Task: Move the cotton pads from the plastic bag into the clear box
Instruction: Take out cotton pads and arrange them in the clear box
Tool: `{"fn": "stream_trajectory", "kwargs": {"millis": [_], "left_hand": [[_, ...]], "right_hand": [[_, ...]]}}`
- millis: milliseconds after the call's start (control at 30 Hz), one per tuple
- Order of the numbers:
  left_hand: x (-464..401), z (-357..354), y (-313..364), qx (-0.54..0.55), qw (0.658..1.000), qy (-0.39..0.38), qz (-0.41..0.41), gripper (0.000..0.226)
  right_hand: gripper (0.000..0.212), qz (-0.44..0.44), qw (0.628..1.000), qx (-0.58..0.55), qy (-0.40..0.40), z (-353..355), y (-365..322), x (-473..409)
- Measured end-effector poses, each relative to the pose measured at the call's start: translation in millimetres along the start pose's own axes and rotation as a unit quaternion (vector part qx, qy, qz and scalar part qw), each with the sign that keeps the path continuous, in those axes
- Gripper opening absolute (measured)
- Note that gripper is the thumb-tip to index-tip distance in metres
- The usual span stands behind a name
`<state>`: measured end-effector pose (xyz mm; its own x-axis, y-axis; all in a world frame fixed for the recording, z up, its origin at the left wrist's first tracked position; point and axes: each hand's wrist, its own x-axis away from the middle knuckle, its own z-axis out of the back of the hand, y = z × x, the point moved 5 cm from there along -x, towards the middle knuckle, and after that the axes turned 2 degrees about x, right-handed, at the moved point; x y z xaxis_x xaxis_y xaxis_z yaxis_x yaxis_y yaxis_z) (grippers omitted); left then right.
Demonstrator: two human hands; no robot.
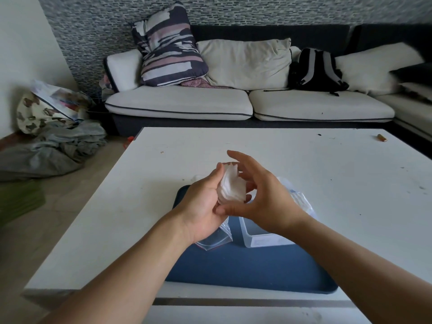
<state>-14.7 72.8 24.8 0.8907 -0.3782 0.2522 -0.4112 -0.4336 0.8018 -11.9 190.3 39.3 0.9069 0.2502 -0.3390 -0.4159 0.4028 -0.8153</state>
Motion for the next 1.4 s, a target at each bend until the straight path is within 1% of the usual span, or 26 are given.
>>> {"fn": "stream_trajectory", "kwargs": {"millis": [100,167,267,367,433,500,567,733,800,867,900,967,1100,1167,1300,1400], "left_hand": [[0,1,1,0.005,1.000,-0.006,0.001,0.053],[-1,3,1,0.008,1.000,-0.001,0.005,0.054],[-2,5,0,0.002,1.000,-0.001,0.009,0.057],[-4,7,-3,-0.002,1.000,-0.001,0.014,0.057],[-5,7,-3,-0.001,1.000,-0.003,0.015,0.055],[-7,8,-2,0.001,1.000,-0.004,0.006,0.053],[-9,9,-3,-0.002,1.000,-0.007,-0.006,0.049],[-10,7,-5,-0.018,0.999,-0.023,-0.026,0.047],[-8,5,-4,-0.034,0.999,-0.030,-0.029,0.046],[-6,4,-4,-0.055,0.997,-0.044,-0.035,0.040],[-5,3,-3,-0.058,0.997,-0.047,-0.035,0.037],[-4,2,-3,-0.056,0.997,-0.051,-0.027,0.042],[-4,4,1,-0.026,0.999,-0.042,-0.021,0.043],[-3,4,3,-0.015,0.999,-0.041,-0.024,0.045],[2,0,4,-0.014,0.999,-0.041,-0.019,0.060],[1,1,-1,-0.016,0.999,-0.029,-0.018,0.055]], "right_hand": [[0.102,-0.022,0.998,-0.058,-0.001,0,4,-1],[0.101,-0.021,0.998,-0.050,0.004,1,7,-3],[0.097,-0.004,1.000,-0.009,-0.007,2,8,-3],[0.097,0.001,1.000,0.009,-0.022,0,6,-1],[0.100,0.002,1.000,0.003,-0.025,-1,5,-2],[0.103,-0.007,0.999,-0.029,-0.012,1,4,-2],[0.099,-0.015,0.999,-0.049,0.003,3,3,-3],[0.090,0.004,0.999,0.035,0.027,3,-1,-1],[0.088,0.010,0.999,0.043,0.006,3,-3,1],[0.088,-0.002,0.999,0.021,-0.025,2,-3,2],[0.088,-0.006,1.000,0.013,-0.027,2,-3,3],[0.086,-0.009,1.000,0.008,-0.008,2,0,1],[0.079,-0.028,0.999,-0.040,0.020,5,6,-3],[0.079,-0.034,0.998,-0.054,0.029,7,8,-3],[0.078,-0.041,0.997,-0.034,0.049,8,11,-4],[0.081,-0.054,0.997,-0.018,0.044,8,13,-4]]}}
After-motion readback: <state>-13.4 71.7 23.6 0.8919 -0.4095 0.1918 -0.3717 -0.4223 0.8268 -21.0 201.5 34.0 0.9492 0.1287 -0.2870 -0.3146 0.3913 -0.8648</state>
